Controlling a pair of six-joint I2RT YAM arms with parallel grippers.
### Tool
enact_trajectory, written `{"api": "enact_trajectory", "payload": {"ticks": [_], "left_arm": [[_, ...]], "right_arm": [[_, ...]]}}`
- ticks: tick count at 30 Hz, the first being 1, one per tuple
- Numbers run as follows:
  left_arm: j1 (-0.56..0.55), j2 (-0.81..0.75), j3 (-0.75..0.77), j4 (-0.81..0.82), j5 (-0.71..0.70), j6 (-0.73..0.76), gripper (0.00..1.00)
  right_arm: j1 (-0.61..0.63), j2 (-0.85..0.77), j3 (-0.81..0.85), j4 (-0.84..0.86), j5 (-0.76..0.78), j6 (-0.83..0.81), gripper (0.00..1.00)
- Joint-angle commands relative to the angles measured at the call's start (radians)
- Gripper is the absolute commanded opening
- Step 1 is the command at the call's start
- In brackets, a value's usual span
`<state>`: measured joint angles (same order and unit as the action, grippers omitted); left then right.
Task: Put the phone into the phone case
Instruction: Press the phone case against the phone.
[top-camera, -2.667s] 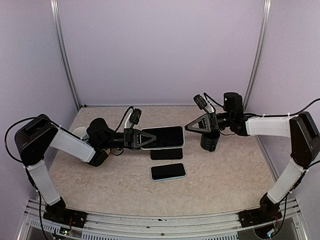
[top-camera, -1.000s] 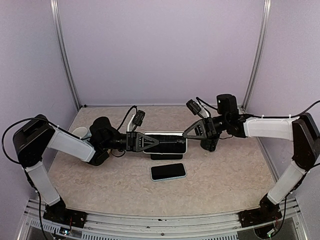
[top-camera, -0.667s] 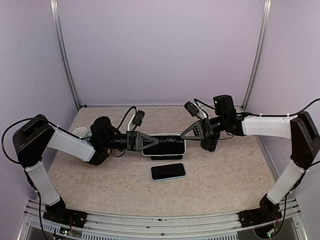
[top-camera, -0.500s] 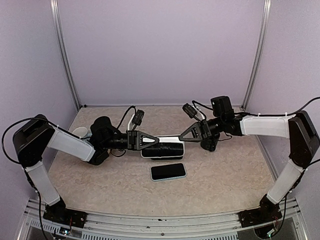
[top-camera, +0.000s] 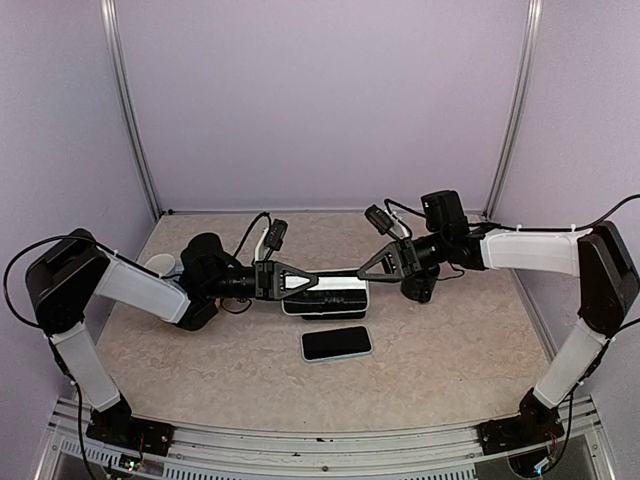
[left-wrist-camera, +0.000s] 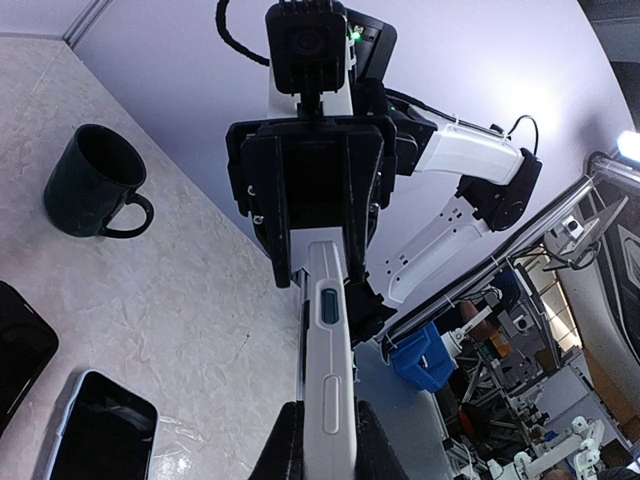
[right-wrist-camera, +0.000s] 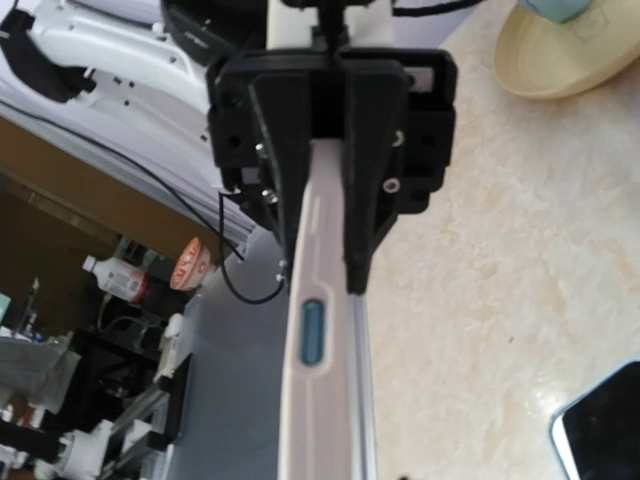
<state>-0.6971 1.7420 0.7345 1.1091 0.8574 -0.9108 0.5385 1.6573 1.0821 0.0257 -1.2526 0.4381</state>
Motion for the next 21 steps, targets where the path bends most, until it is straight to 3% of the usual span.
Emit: {"api": "enact_trajectory", "payload": {"ticks": [1, 21], "left_arm": [[0.011, -0.047, -0.018, 0.106, -0.017, -0.009, 0.0], [0.03, -0.103, -0.061, 0.146, -0.064, -0.012, 0.0]], "right_arm": [[0.008, -0.027, 0.003, 0.0, 0.021, -0.012, 0.34], [0.054, -0.053, -0.096, 0.102, 0.045, 0.025, 0.38]]}}
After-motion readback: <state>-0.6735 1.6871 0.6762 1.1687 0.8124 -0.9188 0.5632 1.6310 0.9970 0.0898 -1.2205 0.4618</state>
